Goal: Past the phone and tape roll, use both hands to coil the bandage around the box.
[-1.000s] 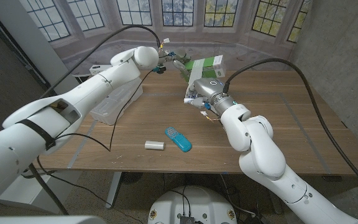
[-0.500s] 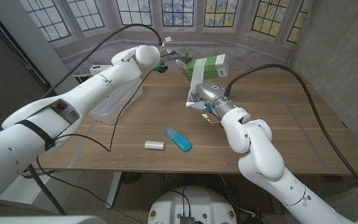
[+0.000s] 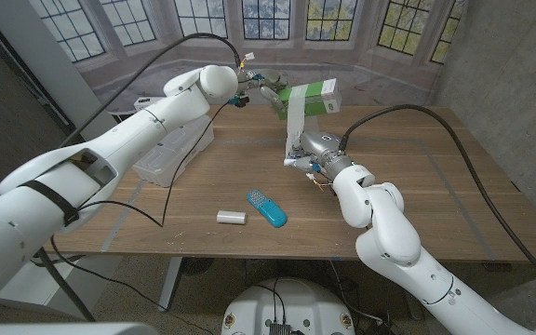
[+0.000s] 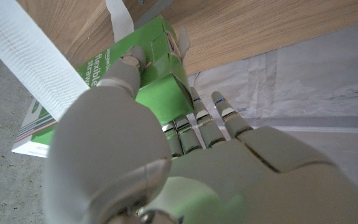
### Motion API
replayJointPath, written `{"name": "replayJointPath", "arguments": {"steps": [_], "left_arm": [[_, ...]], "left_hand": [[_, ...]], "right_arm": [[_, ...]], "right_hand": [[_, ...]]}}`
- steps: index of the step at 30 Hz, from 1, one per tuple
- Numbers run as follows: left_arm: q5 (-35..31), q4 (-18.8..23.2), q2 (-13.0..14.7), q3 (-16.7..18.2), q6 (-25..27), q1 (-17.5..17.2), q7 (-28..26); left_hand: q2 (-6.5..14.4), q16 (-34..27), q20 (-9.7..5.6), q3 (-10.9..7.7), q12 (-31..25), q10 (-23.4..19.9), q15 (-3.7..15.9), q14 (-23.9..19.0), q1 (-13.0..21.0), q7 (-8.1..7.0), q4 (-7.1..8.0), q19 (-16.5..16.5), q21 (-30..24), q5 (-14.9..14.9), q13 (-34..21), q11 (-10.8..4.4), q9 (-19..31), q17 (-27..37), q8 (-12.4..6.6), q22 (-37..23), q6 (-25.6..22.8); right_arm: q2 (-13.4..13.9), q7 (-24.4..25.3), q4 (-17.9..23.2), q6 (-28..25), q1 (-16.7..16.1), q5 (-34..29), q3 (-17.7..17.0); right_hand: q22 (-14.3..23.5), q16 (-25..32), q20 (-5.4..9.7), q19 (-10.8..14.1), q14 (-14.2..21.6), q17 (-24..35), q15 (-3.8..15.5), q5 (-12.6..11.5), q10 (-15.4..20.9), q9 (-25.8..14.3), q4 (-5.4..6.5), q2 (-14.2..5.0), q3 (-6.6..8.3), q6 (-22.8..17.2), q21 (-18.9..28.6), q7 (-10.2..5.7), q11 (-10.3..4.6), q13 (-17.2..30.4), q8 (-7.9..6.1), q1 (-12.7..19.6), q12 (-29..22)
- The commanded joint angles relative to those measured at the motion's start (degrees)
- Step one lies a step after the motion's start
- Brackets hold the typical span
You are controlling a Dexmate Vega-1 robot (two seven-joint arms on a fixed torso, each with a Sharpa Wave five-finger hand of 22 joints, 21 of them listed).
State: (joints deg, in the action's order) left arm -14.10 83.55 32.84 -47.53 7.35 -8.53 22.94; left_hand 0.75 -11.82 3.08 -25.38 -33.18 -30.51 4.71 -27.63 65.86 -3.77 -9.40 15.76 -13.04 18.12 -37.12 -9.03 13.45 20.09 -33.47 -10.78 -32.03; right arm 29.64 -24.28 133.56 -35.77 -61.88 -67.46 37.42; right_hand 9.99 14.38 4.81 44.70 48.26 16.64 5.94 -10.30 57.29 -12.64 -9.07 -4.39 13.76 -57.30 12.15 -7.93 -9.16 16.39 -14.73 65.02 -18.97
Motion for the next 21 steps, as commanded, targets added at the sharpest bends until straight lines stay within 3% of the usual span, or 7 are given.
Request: {"name": "replayJointPath", "arguments": {"steps": [1,21], "left_arm": [[-0.12,2.77,0.83,0.7,0.9,-0.32,0.15],[2.04,6.94,2.91,2.99,3.15,-2.26,0.57]], "left_hand": [[3.15,-0.16,-0.06,-0.66,-0.47,-0.91,0.0,-0.5,-2.52,1.43,0.41,0.41,-0.25,-0.16,-2.36,-0.35,0.13,0.06,-13.26,-0.3,-1.65],[3.32,-0.25,-0.18,-0.6,-0.52,-0.92,-0.06,-0.48,-2.51,1.56,0.41,0.47,-0.29,-0.19,-2.35,-0.27,0.12,0.15,-13.27,-0.31,-1.53]], "right_arm": [[1.23,2.4,-1.37,-3.93,0.3,3.25,1.48],[2.87,8.32,-6.55,-7.05,4.25,9.3,4.34]], "right_hand": [[0.21,0.3,3.63,0.35,0.47,0.19,7.42,-0.04,0.45,-0.15,-0.03,-0.47,-0.15,-0.16,0.02,0.0,0.19,0.25,-0.2,0.08,-0.12],[0.22,0.24,3.59,0.35,0.45,0.25,7.42,-0.05,0.51,-0.17,-0.02,-0.52,-0.29,-0.13,0.01,-0.05,0.28,0.29,-0.08,0.21,-0.1]]}}
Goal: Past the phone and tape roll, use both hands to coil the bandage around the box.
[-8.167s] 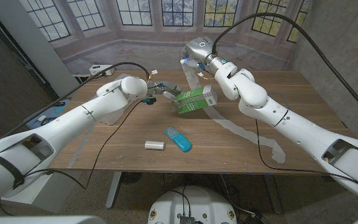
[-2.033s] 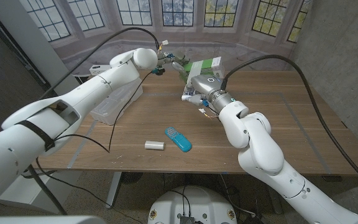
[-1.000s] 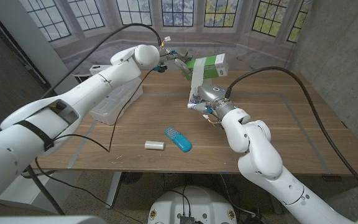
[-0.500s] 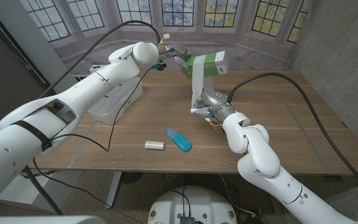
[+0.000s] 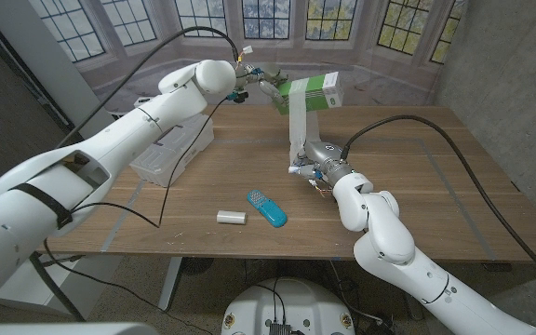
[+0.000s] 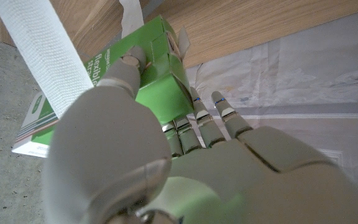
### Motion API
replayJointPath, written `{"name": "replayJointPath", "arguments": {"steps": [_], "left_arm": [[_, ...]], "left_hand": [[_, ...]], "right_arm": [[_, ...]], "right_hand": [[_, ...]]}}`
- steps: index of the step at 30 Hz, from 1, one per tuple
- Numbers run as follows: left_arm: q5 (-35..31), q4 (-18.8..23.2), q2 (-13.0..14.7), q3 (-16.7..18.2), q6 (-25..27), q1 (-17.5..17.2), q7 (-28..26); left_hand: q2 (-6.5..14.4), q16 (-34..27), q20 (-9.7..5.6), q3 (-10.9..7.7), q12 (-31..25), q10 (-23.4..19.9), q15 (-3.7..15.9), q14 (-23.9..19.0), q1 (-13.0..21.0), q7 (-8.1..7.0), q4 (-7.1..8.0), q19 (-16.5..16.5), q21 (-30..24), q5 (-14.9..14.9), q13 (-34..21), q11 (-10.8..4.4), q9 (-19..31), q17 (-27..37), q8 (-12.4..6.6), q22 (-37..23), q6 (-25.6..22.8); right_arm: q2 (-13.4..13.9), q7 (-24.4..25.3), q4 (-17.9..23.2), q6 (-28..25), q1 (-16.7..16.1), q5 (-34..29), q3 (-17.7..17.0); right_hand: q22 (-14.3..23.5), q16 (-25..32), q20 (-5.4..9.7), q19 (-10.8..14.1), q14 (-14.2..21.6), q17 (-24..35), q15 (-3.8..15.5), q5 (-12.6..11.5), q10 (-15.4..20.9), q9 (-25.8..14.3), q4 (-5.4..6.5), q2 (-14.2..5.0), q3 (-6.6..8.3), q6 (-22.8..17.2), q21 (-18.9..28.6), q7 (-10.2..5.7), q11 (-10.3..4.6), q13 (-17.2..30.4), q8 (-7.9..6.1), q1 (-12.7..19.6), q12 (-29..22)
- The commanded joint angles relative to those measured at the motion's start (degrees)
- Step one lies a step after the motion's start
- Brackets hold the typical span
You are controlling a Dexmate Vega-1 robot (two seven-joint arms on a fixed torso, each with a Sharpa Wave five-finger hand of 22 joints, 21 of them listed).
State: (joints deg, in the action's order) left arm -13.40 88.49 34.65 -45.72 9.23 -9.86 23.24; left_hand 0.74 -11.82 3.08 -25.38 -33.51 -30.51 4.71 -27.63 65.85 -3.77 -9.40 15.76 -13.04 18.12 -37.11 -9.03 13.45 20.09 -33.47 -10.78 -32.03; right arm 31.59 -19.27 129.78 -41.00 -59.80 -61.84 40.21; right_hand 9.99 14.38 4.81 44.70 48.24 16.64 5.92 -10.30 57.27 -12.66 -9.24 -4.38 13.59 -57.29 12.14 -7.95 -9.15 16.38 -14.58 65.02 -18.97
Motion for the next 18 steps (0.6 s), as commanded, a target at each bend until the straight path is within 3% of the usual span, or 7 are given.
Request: {"name": "replayJointPath", "arguments": {"steps": [1,18], "left_arm": [[1.49,2.05,1.18,1.26,1.25,-0.96,0.32],[2.64,1.37,1.61,1.61,0.16,-0.61,0.78]], "left_hand": [[3.35,-0.25,-0.19,-0.6,-0.2,-0.93,-0.03,-0.48,-2.55,1.53,0.46,0.45,-0.29,-0.18,-2.36,-0.25,0.11,0.16,-13.29,-0.32,-1.57],[3.24,-0.13,-0.28,-0.67,-0.22,-0.83,-0.03,-0.44,-2.63,1.52,0.4,0.41,-0.29,-0.14,-2.35,-0.24,0.11,0.01,-13.35,-0.32,-1.6]], "right_arm": [[1.08,3.61,-2.9,-1.9,2.35,4.02,1.67],[2.69,7.4,-5.63,-5.38,5.68,9.48,4.12]], "right_hand": [[0.22,0.27,3.58,0.36,0.51,0.28,7.45,-0.05,0.6,-0.15,0.16,-0.55,-0.12,-0.11,0.01,-0.02,0.19,0.32,-0.2,0.23,-0.14],[0.22,0.26,3.65,0.54,0.58,0.38,7.59,-0.09,0.7,-0.17,-0.06,-0.51,-0.18,-0.42,0.07,-0.05,0.21,0.36,-0.21,0.8,-0.12]]}}
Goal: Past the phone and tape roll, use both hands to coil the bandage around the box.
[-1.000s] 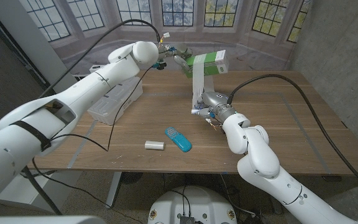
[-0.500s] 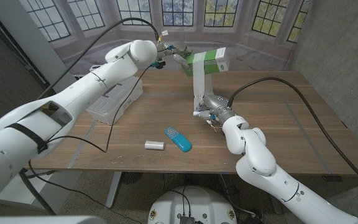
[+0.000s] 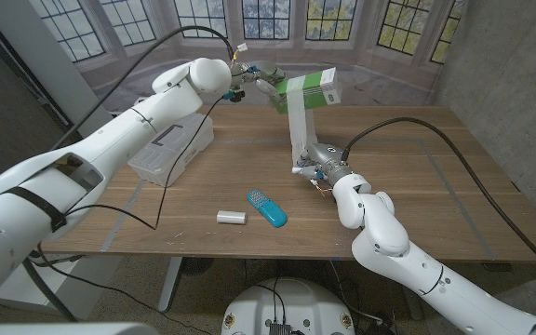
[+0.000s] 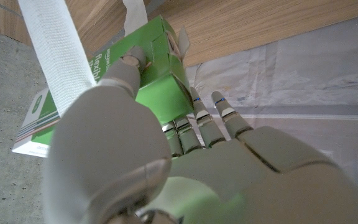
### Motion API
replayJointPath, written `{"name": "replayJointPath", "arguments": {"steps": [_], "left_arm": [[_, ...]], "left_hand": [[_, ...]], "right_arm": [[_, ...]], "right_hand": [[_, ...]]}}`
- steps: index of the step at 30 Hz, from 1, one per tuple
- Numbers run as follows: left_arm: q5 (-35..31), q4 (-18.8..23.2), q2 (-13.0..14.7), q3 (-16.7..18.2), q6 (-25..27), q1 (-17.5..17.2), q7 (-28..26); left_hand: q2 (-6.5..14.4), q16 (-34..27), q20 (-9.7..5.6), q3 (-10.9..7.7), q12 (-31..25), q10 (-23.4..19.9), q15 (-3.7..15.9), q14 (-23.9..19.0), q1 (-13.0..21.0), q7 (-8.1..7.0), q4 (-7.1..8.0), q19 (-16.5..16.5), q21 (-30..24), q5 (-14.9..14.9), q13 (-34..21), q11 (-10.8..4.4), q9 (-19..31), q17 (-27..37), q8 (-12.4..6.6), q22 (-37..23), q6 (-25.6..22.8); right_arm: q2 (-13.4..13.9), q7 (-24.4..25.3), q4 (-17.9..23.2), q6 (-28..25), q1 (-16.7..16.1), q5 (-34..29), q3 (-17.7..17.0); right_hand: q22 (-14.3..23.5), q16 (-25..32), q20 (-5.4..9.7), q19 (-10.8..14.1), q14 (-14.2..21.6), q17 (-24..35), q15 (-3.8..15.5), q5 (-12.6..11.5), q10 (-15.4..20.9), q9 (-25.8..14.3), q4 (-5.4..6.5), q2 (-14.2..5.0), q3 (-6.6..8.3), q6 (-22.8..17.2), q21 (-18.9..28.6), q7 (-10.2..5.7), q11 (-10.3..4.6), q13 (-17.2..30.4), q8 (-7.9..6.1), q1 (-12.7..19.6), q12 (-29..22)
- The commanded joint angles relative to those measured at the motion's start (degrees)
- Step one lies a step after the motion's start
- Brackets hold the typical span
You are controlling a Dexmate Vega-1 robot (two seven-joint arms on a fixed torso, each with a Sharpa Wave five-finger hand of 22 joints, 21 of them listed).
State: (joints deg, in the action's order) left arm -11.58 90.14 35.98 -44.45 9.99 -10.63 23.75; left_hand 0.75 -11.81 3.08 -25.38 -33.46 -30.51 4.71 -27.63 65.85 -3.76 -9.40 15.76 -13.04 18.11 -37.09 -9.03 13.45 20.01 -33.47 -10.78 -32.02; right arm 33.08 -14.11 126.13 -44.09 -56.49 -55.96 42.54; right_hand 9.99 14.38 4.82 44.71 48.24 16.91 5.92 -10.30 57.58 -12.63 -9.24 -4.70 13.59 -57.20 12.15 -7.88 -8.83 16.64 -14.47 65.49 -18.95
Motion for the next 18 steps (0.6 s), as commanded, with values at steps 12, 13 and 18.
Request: {"name": "replayJointPath", "arguments": {"steps": [12,13,18], "left_arm": [[1.82,0.78,0.86,0.91,-0.49,-0.63,0.27],[1.91,0.99,0.97,0.97,-0.43,-0.73,0.3],[2.27,2.56,1.57,1.5,0.27,-1.6,-0.05]], "left_hand": [[3.4,-0.22,-0.27,-0.57,-0.27,-0.86,-0.11,-0.37,-2.66,1.54,0.45,0.4,-0.3,-0.17,-2.31,-0.22,0.09,0.19,-13.32,-0.33,-1.48],[3.33,-0.2,-0.28,-0.56,-0.29,-0.88,-0.06,-0.39,-2.69,1.5,0.43,0.39,-0.29,-0.17,-2.32,-0.22,0.09,0.17,-13.33,-0.33,-1.52],[3.3,-0.17,-0.32,-0.57,-0.3,-0.83,-0.11,-0.37,-2.69,1.5,0.41,0.38,-0.29,-0.16,-2.34,-0.23,0.08,0.13,-13.34,-0.33,-1.5]], "right_arm": [[3.02,4.02,-3.34,-5.81,4.1,6.5,3.71],[3.21,4.32,-3.42,-5.92,4.18,6.81,3.76],[4.12,5.99,-3.7,-6.26,4.57,8.15,4.05]], "right_hand": [[0.22,0.27,3.66,0.46,0.62,0.19,7.57,-0.08,0.41,-0.22,-0.03,-0.16,-0.32,-0.53,0.03,-0.14,0.02,0.1,-0.25,0.47,-0.09],[0.22,0.25,3.67,0.46,0.61,0.18,7.55,-0.08,0.39,-0.22,-0.01,-0.19,-0.31,-0.52,0.03,-0.14,-0.01,0.1,-0.24,0.49,-0.08],[0.23,0.23,3.7,0.44,0.59,0.2,7.56,-0.08,0.4,-0.23,-0.01,-0.18,-0.36,-0.59,0.02,-0.14,-0.11,0.14,-0.23,0.57,-0.08]]}}
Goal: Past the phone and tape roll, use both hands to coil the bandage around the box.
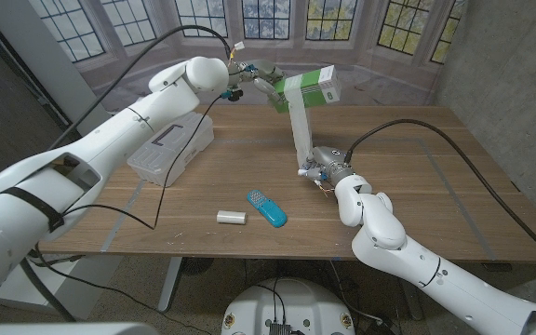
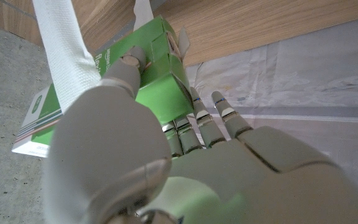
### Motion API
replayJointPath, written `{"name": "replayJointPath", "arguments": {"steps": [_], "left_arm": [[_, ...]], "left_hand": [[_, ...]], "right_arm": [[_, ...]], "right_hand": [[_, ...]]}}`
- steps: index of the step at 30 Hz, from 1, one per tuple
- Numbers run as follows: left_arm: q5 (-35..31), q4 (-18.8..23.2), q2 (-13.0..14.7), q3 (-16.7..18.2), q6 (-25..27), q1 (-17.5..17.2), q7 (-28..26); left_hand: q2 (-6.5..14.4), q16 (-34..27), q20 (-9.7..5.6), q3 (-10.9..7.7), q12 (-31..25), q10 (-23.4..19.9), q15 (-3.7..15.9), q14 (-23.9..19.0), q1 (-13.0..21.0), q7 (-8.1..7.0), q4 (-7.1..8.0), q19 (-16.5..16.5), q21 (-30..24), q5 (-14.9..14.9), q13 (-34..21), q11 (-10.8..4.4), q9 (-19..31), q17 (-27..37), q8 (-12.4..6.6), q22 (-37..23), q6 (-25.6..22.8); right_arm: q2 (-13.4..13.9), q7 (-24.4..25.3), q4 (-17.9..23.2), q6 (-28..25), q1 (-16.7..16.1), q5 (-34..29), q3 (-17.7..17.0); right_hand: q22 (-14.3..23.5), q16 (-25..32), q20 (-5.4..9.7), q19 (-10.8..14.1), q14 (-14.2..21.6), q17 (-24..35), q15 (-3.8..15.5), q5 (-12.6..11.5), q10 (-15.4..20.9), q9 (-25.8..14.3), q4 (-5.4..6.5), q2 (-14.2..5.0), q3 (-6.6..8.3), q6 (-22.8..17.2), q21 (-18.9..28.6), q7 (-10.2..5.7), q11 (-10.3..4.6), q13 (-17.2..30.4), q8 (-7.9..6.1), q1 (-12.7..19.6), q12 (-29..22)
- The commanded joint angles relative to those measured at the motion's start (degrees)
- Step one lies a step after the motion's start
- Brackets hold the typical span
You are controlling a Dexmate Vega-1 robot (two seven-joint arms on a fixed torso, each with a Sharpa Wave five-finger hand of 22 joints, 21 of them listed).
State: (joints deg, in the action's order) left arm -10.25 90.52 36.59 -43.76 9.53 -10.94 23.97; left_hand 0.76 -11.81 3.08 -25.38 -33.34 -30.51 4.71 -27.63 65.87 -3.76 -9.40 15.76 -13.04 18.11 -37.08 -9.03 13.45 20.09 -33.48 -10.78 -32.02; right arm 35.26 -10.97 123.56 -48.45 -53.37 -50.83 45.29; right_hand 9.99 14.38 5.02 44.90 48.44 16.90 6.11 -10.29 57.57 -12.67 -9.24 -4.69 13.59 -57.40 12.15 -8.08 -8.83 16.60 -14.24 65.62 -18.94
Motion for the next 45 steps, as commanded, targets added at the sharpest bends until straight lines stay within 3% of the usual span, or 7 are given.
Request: {"name": "replayJointPath", "arguments": {"steps": [1,17,45], "left_arm": [[0.97,2.52,1.08,0.9,0.95,-1.46,-0.34],[3.03,5.71,3.13,2.69,2.14,-4.59,-1.68],[5.89,2.96,2.41,2.73,-1.06,-4.43,-0.67]], "left_hand": [[3.32,-0.18,-0.3,-0.56,-0.43,-0.84,-0.12,-0.35,-2.72,1.49,0.43,0.36,-0.28,-0.17,-2.35,-0.14,0.08,0.08,-13.34,-0.33,-1.54],[3.24,-0.15,-0.23,-0.51,-0.39,-0.77,-0.08,-0.41,-3.0,1.62,0.52,0.33,-0.29,-0.19,-2.25,-0.19,0.08,0.01,-13.44,-0.33,-1.66],[3.29,-0.13,-0.22,-0.55,-0.5,-0.87,-0.09,-0.36,-3.19,1.49,0.5,0.3,-0.3,-0.24,-2.2,-0.03,0.02,-0.06,-13.45,-0.34,-1.58]], "right_arm": [[2.08,3.24,-1.26,-1.93,1.52,3.32,1.32],[3.7,8.09,-5.6,-1.66,3.59,7.64,2.47],[4.37,10.03,-10.56,-2.16,9.95,9.87,5.79]], "right_hand": [[0.23,0.22,3.49,0.26,0.38,0.21,7.42,-0.09,0.39,-0.19,-0.03,-0.21,-0.34,-0.35,0.03,0.11,-0.11,0.19,-0.44,0.48,-0.09],[0.23,0.18,3.57,0.26,0.43,0.27,7.37,-0.09,0.49,-0.2,0.02,-0.27,-0.45,-0.49,0.02,-0.02,-0.26,0.22,-0.4,0.67,-0.07],[0.24,0.15,3.71,0.28,0.62,0.38,7.43,-0.08,0.61,-0.22,0.08,-0.38,-0.62,-0.73,0.03,-0.2,-0.43,0.32,-0.36,1.04,-0.04]]}}
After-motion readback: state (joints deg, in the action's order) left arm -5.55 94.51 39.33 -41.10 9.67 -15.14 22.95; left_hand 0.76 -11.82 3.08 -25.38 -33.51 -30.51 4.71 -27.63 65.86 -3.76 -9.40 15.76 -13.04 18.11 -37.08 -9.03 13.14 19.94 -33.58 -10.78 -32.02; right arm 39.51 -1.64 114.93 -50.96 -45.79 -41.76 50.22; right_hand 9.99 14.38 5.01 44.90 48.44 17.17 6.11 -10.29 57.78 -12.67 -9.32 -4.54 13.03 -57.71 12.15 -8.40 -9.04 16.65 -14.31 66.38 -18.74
